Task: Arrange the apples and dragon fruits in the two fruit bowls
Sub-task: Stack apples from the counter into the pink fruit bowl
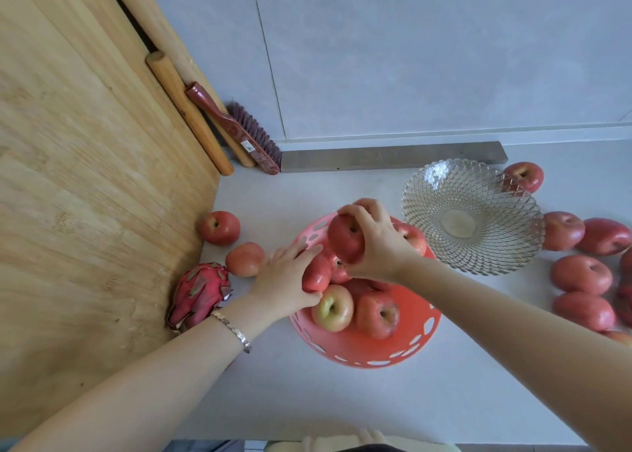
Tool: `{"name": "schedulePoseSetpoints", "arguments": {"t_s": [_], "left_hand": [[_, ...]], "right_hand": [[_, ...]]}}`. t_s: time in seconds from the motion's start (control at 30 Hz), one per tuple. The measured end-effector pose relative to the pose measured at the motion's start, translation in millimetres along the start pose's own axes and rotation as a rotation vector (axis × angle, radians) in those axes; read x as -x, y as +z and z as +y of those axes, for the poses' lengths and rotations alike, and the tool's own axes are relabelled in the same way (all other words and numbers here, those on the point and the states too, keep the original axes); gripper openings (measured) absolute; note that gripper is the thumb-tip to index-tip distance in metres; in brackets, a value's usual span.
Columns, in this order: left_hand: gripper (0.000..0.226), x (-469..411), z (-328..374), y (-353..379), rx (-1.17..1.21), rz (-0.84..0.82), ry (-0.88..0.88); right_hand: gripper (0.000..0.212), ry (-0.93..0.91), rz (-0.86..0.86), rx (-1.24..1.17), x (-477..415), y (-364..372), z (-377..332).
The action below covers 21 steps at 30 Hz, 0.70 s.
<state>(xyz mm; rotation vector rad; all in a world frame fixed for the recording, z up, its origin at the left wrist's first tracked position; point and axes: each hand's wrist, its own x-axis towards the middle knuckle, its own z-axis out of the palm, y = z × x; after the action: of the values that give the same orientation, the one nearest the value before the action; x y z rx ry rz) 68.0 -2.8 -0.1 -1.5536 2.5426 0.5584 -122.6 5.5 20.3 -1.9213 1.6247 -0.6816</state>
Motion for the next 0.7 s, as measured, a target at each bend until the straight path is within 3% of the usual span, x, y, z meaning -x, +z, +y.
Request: {"name": "schedulePoseSetpoints", "arguments": {"t_s": [0.13,0.3,0.5,0.63,0.7], "left_hand": [[0.087,5.9,1.2,1.3,0.27,0.022,-0.111],[0.074,4.5,-2.1,-4.2,0.333,0.065,-0.14],[0.066,1.4,2.9,-7.7,0.424,0.056,-0.159],[0.067,-6.5,13.8,-17.9,0.532,0.186,-0.196],[0.077,-17.0,19.5,-25.3,0.463,0.214,-0.171]], "right_hand": [[0.076,-0.04,-0.155,0.013,-32.7,13.6,-5.9],[0.082,-0.033,-0.365,0.204,-50.8,17.4,-0.8],[0.089,-0.064,-0.378,0.561,-49.0,18.2,-9.5],[0.109,0.059,-0.429,0.425,-47.9,14.3,-7.1],[0.102,0.15,-0.389,0.382,-48.5,4.5,1.0]]}}
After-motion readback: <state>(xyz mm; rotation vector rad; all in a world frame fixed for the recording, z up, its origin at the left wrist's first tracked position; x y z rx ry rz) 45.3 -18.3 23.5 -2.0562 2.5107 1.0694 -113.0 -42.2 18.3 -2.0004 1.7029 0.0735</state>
